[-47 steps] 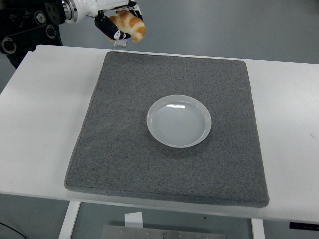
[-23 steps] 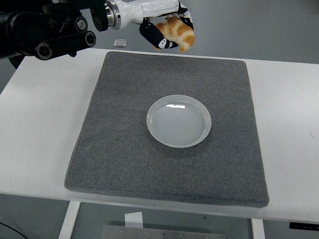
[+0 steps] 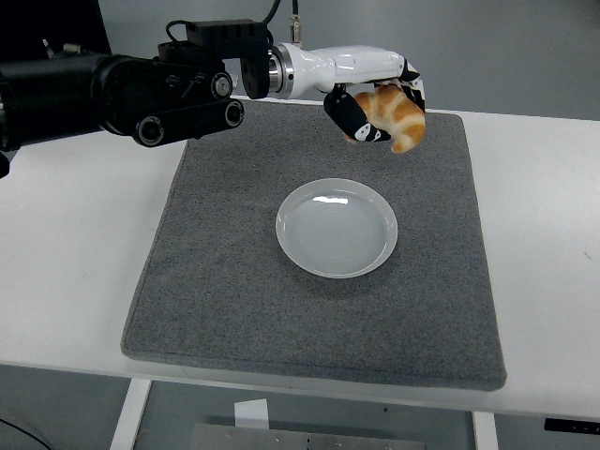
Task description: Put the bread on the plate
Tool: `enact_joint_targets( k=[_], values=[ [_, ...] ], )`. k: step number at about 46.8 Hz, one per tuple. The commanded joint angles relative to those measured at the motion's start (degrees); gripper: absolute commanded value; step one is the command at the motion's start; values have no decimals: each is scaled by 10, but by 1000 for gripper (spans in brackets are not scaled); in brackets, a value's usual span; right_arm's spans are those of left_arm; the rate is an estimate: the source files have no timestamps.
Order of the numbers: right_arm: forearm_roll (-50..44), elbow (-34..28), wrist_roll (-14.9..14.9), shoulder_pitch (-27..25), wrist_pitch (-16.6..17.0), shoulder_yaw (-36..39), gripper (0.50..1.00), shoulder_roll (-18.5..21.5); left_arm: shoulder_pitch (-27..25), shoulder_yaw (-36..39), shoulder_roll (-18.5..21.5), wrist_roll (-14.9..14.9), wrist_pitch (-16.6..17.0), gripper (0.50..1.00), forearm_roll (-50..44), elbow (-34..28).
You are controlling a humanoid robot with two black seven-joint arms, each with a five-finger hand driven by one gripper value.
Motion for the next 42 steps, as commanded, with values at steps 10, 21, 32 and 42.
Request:
enact_joint_targets(
  k=[10,21,32,42],
  values=[
    [0,0,-1,0,0,0,952,0,40,4,-22,-1,2,500,30,3],
    [0,0,0,0,0,-1,952,0,86,41,-33,-1,19,500,60,10],
    [0,0,0,0,0,0,954,0,122,44,-33,-1,31,500,86,26],
    [0,0,0,0,0,-1,954,0,133,45,-40,-1,37,500,90,36]
  ],
)
